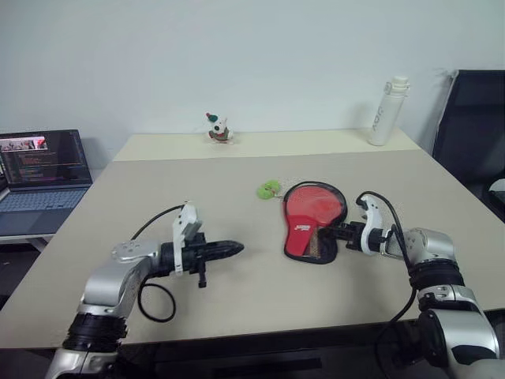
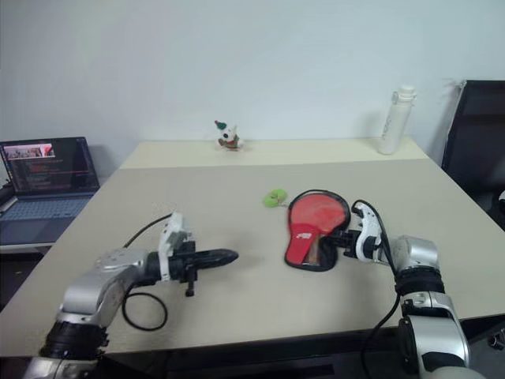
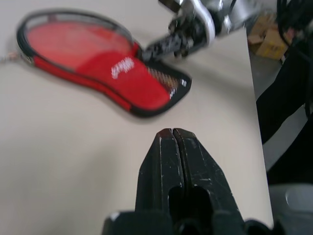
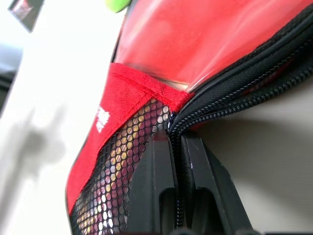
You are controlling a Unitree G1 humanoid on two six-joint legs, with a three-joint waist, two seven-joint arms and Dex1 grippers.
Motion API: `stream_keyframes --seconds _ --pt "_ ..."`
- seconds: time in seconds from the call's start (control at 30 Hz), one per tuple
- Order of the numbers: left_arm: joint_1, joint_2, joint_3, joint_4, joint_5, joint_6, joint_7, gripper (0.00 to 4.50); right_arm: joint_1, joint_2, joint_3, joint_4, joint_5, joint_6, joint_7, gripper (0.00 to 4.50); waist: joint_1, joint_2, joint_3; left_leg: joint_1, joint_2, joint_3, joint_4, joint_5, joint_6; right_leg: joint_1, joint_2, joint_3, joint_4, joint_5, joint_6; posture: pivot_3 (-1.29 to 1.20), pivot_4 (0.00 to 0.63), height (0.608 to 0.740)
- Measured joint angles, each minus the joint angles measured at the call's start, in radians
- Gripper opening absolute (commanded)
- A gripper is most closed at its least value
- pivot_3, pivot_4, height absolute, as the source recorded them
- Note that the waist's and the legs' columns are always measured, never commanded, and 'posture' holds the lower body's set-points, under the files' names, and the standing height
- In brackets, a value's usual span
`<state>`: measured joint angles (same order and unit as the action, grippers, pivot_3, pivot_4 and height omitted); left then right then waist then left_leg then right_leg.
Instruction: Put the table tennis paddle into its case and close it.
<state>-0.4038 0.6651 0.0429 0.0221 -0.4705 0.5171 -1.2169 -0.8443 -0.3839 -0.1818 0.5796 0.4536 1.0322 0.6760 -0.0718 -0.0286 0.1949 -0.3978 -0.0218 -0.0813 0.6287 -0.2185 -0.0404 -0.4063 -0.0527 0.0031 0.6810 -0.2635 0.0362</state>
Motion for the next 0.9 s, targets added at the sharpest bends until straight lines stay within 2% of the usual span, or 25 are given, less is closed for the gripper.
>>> stream_keyframes --seconds 0.13,0.27,0.57,0.7,0.9 --pt "0.039 0.013 0.0 -0.036 -0.006 -0.001 -0.015 0.0 0.065 0.041 0.032 -0.183 0.047 0.106 -0.001 0.05 0.003 0.0 0.0 0.0 0.001 0.001 0.0 0.0 0.0 0.0 -0.001 0.002 -0.001 0.0 0.0 0.0 0.15 0.74" --pt "0.059 0.017 0.0 -0.068 -0.019 0.001 -0.016 0.0 0.194 0.064 0.045 -0.371 0.096 0.225 -0.032 0.05 0.017 0.0 0.0 -0.001 0.002 0.001 0.0 0.0 0.0 0.0 -0.002 0.002 -0.001 0.0 0.0 0.0 0.15 0.74" --pt "0.072 0.035 -0.001 -0.09 -0.038 0.005 -0.02 0.0 0.383 0.058 -0.041 -0.699 0.196 0.439 -0.129 0.05 0.024 0.0 0.0 0.0 0.001 0.001 0.0 0.0 0.0 0.0 -0.001 0.002 -0.001 0.0 0.001 0.0 0.15 0.74" --pt "0.054 0.035 -0.006 -0.086 -0.038 0.004 -0.021 0.0 0.426 0.058 -0.072 -0.772 0.217 0.487 -0.153 0.05 0.025 0.0 0.0 0.0 0.001 0.001 0.001 0.0 0.0 0.0 -0.001 0.002 -0.001 -0.001 0.002 0.0 0.15 0.74" --pt "0.045 0.035 -0.016 -0.077 -0.037 0.001 -0.021 0.0 0.431 0.057 -0.073 -0.774 0.217 0.487 -0.175 0.05 0.025 0.0 0.0 0.0 0.0 0.002 0.001 0.0 0.0 0.0 -0.001 0.003 -0.001 -0.001 0.002 0.0 0.15 0.74"
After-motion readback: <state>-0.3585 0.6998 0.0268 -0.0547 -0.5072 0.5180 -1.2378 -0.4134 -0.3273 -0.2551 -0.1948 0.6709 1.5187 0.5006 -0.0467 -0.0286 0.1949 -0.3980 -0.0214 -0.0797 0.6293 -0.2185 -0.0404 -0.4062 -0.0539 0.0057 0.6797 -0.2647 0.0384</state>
